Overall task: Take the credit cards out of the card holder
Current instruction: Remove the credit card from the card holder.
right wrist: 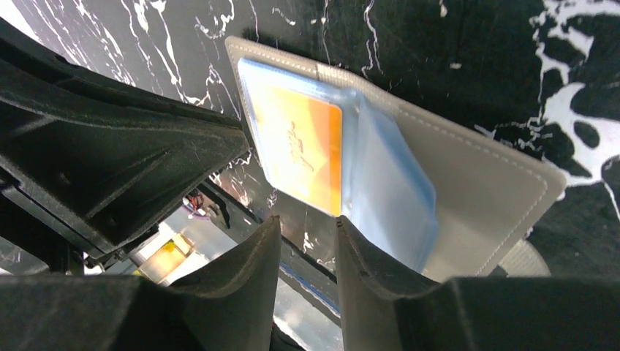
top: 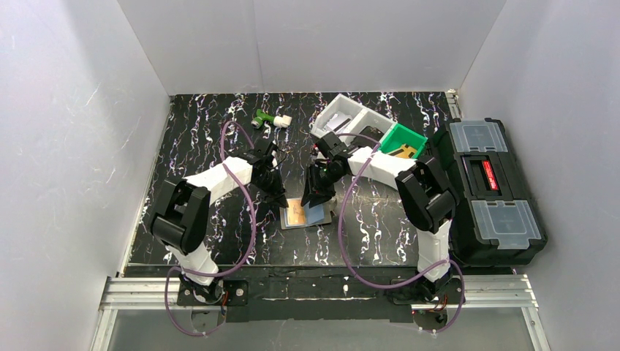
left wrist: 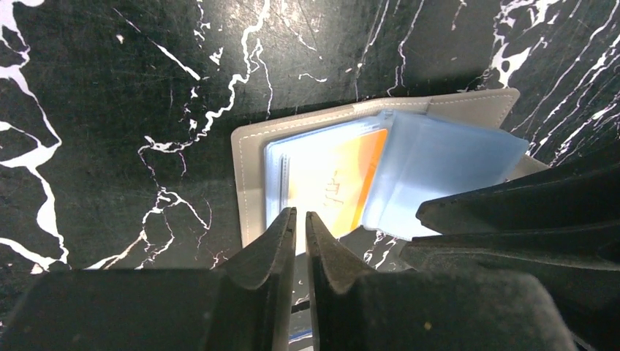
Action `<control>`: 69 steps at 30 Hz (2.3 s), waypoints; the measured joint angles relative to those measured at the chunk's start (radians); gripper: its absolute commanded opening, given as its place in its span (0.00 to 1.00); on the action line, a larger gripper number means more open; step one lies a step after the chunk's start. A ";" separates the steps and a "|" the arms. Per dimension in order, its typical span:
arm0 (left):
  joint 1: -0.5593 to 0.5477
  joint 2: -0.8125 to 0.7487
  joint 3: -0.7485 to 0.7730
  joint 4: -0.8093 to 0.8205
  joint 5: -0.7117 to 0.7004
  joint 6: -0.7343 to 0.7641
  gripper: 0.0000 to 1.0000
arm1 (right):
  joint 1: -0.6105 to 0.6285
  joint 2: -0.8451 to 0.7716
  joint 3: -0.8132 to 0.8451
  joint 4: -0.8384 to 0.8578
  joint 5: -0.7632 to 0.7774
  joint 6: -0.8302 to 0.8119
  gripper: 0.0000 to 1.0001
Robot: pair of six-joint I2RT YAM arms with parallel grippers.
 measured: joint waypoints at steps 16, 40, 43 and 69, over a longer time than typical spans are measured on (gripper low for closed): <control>-0.029 0.056 -0.021 0.012 0.002 -0.010 0.02 | 0.000 0.066 -0.060 0.089 -0.013 0.007 0.37; -0.052 0.123 0.045 -0.042 -0.004 -0.117 0.00 | -0.077 0.044 -0.261 0.388 -0.254 0.045 0.29; -0.052 0.128 0.050 -0.046 -0.002 -0.122 0.00 | -0.077 0.044 -0.277 0.412 -0.271 0.055 0.25; -0.021 0.129 0.038 -0.047 -0.006 -0.125 0.00 | -0.117 0.002 -0.352 0.470 -0.241 0.077 0.01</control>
